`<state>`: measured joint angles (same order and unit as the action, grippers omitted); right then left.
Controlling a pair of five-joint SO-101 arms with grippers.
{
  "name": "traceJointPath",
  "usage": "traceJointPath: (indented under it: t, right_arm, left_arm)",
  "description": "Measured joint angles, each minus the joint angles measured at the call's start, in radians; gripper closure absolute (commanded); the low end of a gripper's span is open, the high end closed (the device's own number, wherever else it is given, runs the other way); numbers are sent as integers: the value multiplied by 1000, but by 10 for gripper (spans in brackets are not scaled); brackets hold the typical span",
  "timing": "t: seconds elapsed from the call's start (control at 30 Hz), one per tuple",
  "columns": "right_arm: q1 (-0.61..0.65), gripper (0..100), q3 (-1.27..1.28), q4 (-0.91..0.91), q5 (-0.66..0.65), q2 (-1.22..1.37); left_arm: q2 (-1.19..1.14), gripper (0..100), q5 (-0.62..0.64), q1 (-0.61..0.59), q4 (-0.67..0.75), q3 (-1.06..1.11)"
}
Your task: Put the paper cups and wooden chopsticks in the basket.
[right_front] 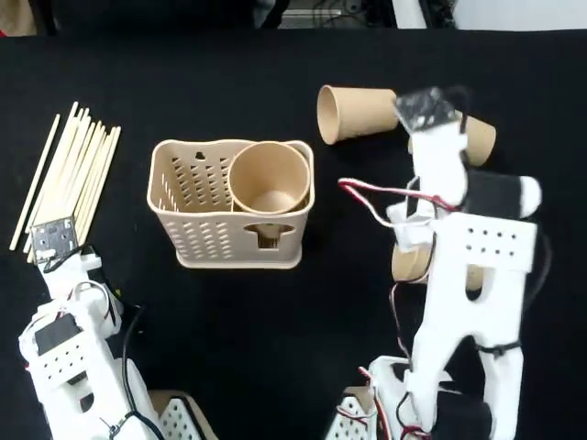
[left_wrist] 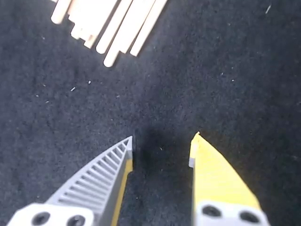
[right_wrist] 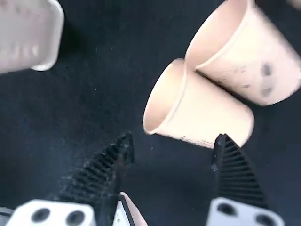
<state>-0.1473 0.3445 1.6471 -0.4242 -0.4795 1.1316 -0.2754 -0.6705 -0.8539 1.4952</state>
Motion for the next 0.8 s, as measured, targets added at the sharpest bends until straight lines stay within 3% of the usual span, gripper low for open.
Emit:
traceJointPath:
  t: [0.3, 0.53, 0.8]
  right_arm:
    - [-55, 719, 361, -420, -5, 0]
    - [-72, 729, 437, -497, -41, 0]
    - [-226, 962, 477, -620, -213, -2]
  left_arm:
    - [0, 800, 0, 0, 0, 0]
    - [0, 800, 0, 0, 0, 0]
    - [0, 800, 0, 0, 0, 0]
